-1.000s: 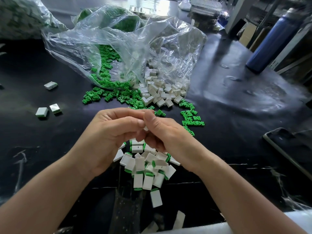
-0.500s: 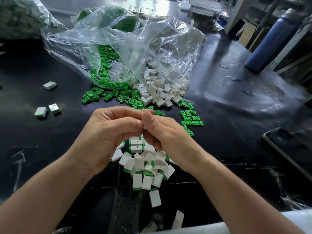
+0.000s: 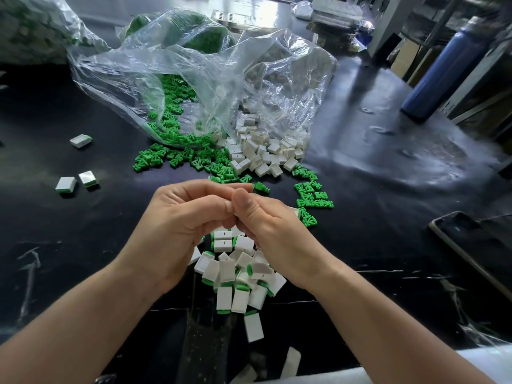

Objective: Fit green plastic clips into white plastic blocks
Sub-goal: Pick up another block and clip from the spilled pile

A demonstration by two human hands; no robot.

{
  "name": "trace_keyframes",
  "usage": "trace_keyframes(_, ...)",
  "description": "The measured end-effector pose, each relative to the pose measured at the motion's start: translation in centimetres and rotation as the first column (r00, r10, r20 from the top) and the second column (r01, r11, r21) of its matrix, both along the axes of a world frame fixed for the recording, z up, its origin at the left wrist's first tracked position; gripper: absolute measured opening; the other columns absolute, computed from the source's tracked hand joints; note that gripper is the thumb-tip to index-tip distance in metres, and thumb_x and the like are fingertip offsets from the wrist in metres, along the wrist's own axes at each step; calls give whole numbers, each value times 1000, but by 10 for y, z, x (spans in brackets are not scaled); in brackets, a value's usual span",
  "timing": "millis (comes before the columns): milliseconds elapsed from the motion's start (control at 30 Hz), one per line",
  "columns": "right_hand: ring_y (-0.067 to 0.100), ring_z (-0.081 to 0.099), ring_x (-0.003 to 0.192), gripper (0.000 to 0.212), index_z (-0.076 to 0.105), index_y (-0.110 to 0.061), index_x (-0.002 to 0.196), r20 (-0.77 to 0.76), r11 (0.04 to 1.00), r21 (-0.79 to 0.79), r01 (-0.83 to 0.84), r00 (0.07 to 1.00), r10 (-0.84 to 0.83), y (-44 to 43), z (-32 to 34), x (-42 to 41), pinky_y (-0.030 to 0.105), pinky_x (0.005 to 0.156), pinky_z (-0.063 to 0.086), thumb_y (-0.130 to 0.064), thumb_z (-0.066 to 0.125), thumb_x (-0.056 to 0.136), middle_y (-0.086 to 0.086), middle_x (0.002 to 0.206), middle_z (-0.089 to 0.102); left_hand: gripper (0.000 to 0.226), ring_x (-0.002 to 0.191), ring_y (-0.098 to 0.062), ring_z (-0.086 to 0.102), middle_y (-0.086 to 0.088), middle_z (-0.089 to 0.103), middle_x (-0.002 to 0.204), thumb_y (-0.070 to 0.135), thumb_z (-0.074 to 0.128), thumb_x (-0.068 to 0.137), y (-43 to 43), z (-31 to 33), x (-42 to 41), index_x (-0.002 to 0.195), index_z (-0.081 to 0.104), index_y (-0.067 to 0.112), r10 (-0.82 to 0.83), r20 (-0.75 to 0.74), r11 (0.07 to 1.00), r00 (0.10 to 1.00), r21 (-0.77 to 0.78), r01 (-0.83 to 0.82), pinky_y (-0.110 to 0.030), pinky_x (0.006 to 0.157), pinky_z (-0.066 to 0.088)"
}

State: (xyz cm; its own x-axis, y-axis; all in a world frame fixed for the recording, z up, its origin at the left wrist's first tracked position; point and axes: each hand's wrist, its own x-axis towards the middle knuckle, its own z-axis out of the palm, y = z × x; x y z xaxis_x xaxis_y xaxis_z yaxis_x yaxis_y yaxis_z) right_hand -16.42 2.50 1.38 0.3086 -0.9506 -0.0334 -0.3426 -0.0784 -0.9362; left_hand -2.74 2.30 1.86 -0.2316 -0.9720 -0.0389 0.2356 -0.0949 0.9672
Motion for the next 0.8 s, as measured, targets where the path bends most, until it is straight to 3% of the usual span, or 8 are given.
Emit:
trace_keyframes(100, -2, 48, 75, 63, 64, -10, 113, -28, 1000, 6, 8, 1000, -8, 1, 0, 2, 27, 76, 39, -53, 27, 86, -13, 83, 57, 20, 82, -23, 66, -10, 73, 94, 10, 67, 47, 1, -2, 0, 66, 74, 9, 5, -9, 1000, 1000, 2, -5, -33, 81, 54)
trace_keyframes(233, -1, 44, 72, 51, 64, -12, 110, -43, 1000, 4, 29, 999, -29, 1, 0, 2, 26, 76, 34, -46, 29, 93, -17, 80, 51, 21, 81, -21, 67, -10, 73, 94, 20, 67, 47, 3, -2, -1, 65, 74, 11, 12, -41, 1000, 999, -2, -12, -30, 78, 55)
trace_keyframes(333, 3, 45, 80, 50, 63, -11, 115, -52, 999, 7, 32, 998, -31, 2, 0, 3, 32, 82, 39, -44, 29, 95, -8, 92, 55, 15, 81, -22, 66, -9, 73, 93, 6, 65, 51, 3, -2, -3, 63, 74, 10, 16, -38, 1000, 999, 5, -16, -28, 75, 55)
trace_keyframes(500, 5, 45, 80, 48, 64, -12, 110, -71, 999, 0, 49, 996, -49, 3, 0, 5, 36, 84, 41, -42, 30, 97, -12, 83, 52, 17, 81, -29, 61, -12, 73, 92, 5, 56, 61, 4, -2, -5, 62, 73, 7, 36, -58, 999, 998, 25, -34, -27, 71, 55)
trace_keyframes(633, 9, 49, 85, 45, 64, -12, 109, -74, 999, -6, 53, 996, -53, 4, -1, 6, 39, 87, 42, -40, 30, 98, -8, 89, 58, 17, 78, -27, 61, -11, 73, 91, 4, 56, 59, 4, -2, -7, 59, 72, 8, 50, -58, 998, 997, 28, -48, -26, 69, 55)
trace_keyframes(800, -5, 47, 64, 41, 67, -18, 96, 20, 998, 13, 66, 998, -66, 3, -4, 5, 20, 67, 32, -40, 32, 98, -25, 60, 50, 16, 78, -23, 66, -13, 73, 91, 6, 58, 61, 5, -3, -7, 64, 73, 8, 63, -63, 998, 996, 25, -62, -28, 73, 56)
